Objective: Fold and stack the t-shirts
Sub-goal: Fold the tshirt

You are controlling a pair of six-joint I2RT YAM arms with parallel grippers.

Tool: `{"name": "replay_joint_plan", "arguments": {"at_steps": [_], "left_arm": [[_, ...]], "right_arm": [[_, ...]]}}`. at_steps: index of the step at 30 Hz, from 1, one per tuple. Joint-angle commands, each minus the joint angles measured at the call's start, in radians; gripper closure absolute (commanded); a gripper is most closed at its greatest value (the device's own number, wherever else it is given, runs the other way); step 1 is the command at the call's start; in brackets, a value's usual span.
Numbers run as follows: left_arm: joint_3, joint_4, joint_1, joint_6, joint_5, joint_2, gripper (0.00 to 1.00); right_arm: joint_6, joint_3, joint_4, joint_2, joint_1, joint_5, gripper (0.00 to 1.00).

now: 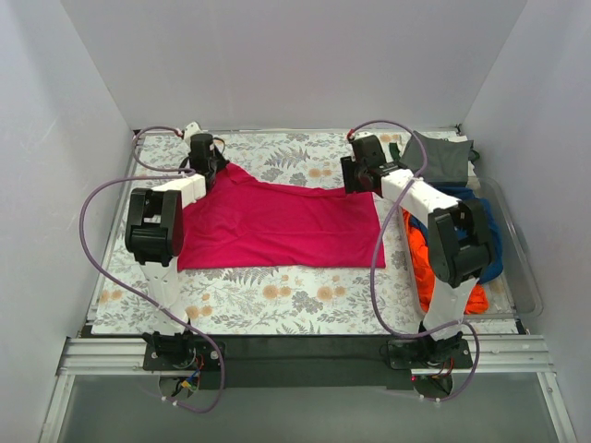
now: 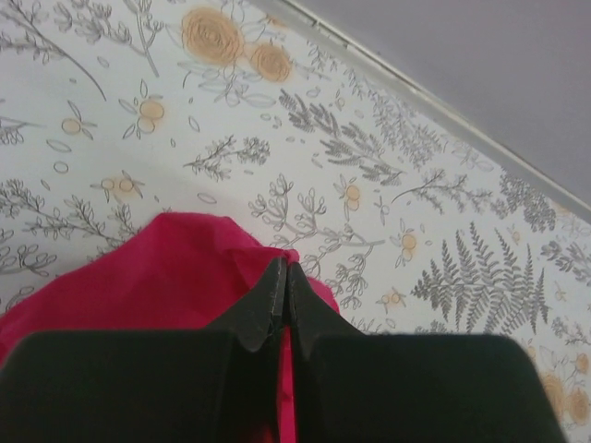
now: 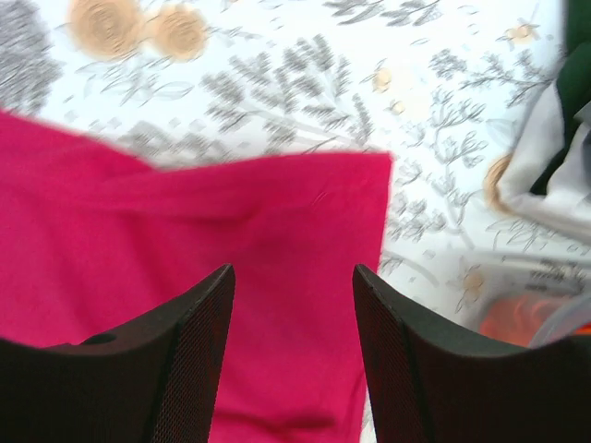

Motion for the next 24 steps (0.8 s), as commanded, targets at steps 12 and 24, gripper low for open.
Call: {"name": "replay_joint_plan", "arguments": {"at_steps": [12,24], "left_arm": [[-0.060,-0.025,0.005,0.023,0.040,-0.123,1.00],[-0.074,-0.037,0.005,0.026,0.075,-0.147,1.00]], "right_arm": [[-0.054,0.278,-0.009,0.271,-0.117,0.010,0.51],[-0.057,0.321,-0.025,0.339,-0.149,-0.023,0.51]]}}
